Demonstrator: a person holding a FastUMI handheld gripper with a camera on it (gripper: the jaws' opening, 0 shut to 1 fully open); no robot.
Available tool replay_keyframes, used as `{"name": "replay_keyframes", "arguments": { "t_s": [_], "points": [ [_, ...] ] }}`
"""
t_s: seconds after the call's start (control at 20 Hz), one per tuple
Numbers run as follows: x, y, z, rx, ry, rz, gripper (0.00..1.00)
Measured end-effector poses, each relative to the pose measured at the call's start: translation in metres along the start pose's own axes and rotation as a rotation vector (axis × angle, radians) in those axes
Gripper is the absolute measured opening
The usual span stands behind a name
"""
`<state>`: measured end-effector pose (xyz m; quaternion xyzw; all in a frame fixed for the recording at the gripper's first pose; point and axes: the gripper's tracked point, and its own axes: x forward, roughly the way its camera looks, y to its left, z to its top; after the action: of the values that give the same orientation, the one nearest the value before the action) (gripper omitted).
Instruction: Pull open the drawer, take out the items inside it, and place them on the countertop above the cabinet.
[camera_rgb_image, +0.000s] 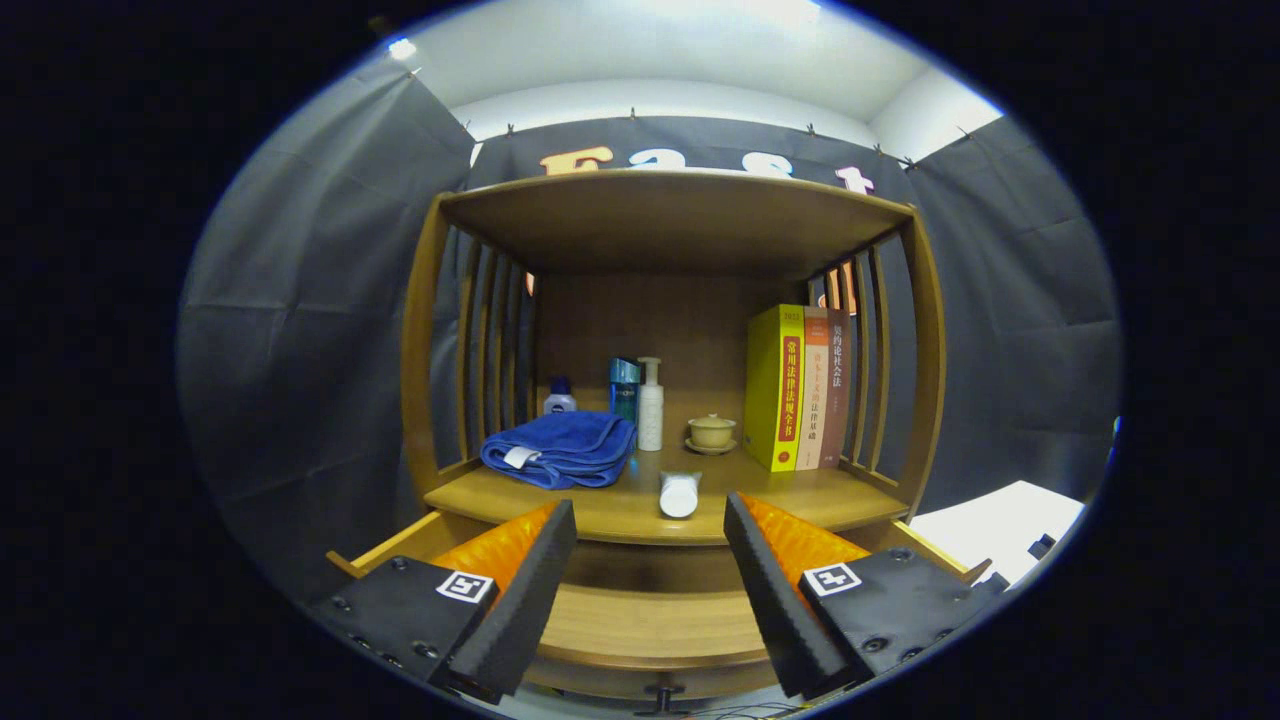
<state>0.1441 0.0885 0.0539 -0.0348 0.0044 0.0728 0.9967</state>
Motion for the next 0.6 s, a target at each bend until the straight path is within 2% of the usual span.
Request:
{"name": "replay_keyframes", "arguments": {
  "t_s": [0.15, 0.3, 0.6],
  "points": [
    [-0.016, 0.01, -0.014, -0.011, 0.004, 0.008, 0.97],
    [-0.034, 0.02, -0.034, 0.036, 0.019, 0.023, 0.97],
    [-0.066, 0.003, -0.078, 0.033, 0.006, -0.033, 0.97]
  ]
}}
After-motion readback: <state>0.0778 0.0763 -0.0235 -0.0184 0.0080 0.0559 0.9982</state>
